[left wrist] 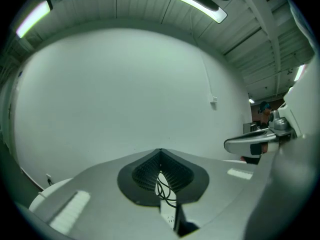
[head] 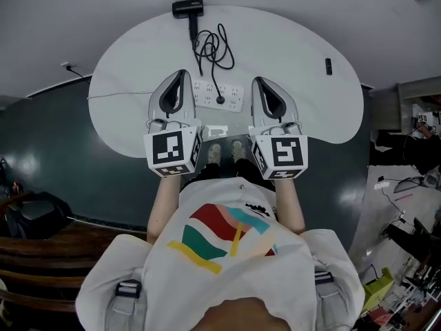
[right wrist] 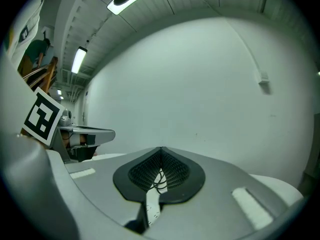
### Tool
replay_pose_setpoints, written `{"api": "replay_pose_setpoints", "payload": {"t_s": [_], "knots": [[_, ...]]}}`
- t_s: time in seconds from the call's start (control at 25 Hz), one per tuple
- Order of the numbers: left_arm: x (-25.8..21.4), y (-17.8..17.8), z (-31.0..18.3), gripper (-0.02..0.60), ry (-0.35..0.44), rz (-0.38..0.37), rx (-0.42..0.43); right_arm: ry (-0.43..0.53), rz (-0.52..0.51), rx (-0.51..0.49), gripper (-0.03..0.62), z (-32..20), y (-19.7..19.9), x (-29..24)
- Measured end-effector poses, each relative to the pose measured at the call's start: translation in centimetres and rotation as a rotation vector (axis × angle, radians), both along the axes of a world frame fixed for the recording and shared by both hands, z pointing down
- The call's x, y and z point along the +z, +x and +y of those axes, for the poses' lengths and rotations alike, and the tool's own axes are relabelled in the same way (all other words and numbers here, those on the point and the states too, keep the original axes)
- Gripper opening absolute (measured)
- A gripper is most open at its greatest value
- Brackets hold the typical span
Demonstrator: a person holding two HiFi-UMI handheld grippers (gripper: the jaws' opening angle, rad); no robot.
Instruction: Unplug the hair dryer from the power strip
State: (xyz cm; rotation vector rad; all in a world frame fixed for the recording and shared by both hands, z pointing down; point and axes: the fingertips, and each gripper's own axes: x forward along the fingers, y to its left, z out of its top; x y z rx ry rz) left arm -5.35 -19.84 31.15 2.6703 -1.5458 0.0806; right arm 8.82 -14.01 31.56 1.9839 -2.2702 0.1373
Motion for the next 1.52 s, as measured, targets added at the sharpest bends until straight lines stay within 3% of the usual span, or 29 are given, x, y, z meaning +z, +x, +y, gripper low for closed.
{"api": "replay_pose_setpoints", "payload": {"t_s": [0.32,0.6,0.72,0.84,0.92,1.12,1.4,1.52], "knots": [[-0.6,0.5,-0.9,0.0,0.027,-0.007,-0.068,0.04,-0.002,-0.092,0.012,-2.7,0.3,-0.5],[0.2,-0.3,-1.7,0.0,0.005,-0.027,-0.089,0.054,0.005,-0.121,0.012,-3.0,0.1,-0.9],[2.2,-0.4,-2.9,0.0,-0.09,-0.104,-0.047,0.054,0.003,-0.12,0.012,-3.1,0.4,-1.0],[5.7,-0.4,-3.7,0.011,-0.235,-0.184,0.019,0.05,0.002,-0.125,0.012,-3.4,0.3,-0.9],[8.4,0.0,-3.8,0.112,-0.343,-0.218,0.087,0.047,0.002,-0.132,0.012,-3.6,0.0,-0.8],[14.6,0.6,-3.8,0.158,-0.535,-0.297,0.195,0.011,0.014,-0.15,0.012,-3.8,-0.2,0.5],[21.7,-0.2,-2.8,0.233,-0.784,-0.396,0.264,-0.034,0.014,-0.149,0.012,-3.4,0.0,1.6],[23.8,-0.5,-2.2,0.249,-0.855,-0.426,0.282,-0.051,0.015,-0.161,0.012,-3.3,-0.4,2.1]]}}
